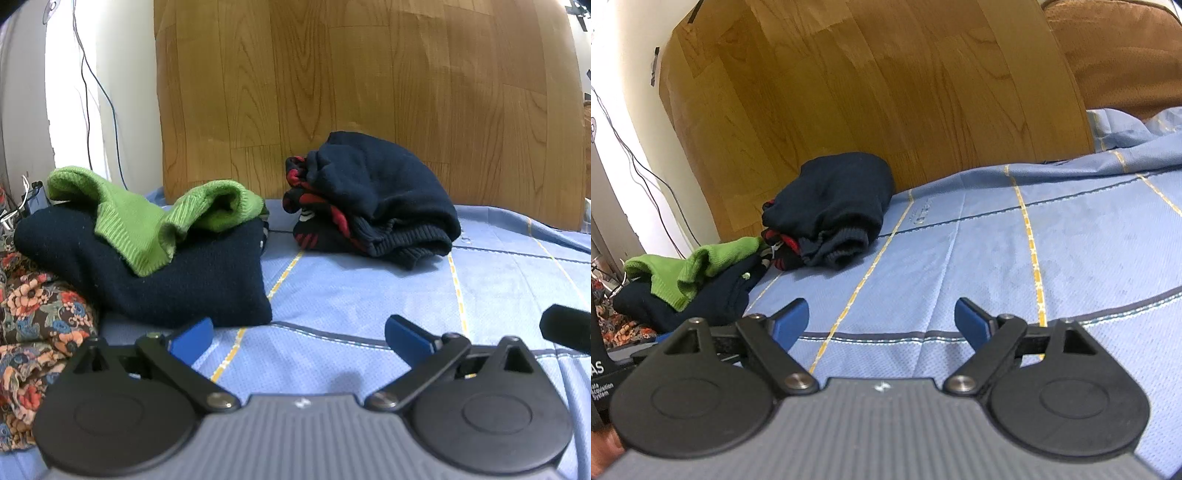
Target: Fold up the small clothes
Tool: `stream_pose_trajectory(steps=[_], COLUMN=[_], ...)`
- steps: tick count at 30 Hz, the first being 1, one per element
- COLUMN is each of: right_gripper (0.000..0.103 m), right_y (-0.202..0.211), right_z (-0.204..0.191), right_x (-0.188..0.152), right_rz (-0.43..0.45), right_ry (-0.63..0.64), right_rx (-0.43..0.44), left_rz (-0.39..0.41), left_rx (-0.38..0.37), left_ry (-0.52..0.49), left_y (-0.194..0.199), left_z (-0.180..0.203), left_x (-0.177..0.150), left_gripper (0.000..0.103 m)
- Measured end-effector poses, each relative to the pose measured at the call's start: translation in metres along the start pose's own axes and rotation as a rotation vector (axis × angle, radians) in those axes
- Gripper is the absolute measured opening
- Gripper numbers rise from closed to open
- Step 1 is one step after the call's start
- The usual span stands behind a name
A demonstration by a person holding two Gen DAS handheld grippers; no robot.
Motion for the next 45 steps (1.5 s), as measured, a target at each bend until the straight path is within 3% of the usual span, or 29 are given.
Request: stream_pose_trajectory(steps=[21, 28, 37, 45], right_gripper=[0.089, 0.089, 0.089, 0.090], right_y=[0.000, -0.001, 0.000, 0.000], right_z=[0.009, 0.010, 0.011, 0.013], right_x=[0.001, 0.001, 0.001, 0.002], right_rz=[0.000, 0.002, 0.007, 0.012], right_ry=[-0.085, -0.102, -0.109, -0.122], right_rx=[-0.001, -0.004, -0.008, -0.015], left_rz=[0.012, -0.004, 0.033, 0.041], left_rx=[0.028, 0.005, -0.006, -0.067], left_ry=[-0.018, -0.019, -0.039, -0.065], left_y=[0.002, 0.000, 0.007, 0.012], left_z=[-0.001, 0.000, 0.003, 0.013], left_x=[0.001, 0.000, 0.001, 0.000], left_gripper=[0.103, 0.103, 0.103, 0.103])
Point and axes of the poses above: each gripper's, at about its wrist camera, not at the fingertips, and y roughly against the way its jaws point, z to its right, x to its top, the point moved 10 cm from there along -y, roughly the way its jaws point, and after that the axes turned 9 degrees about x, right-handed, at the moved point
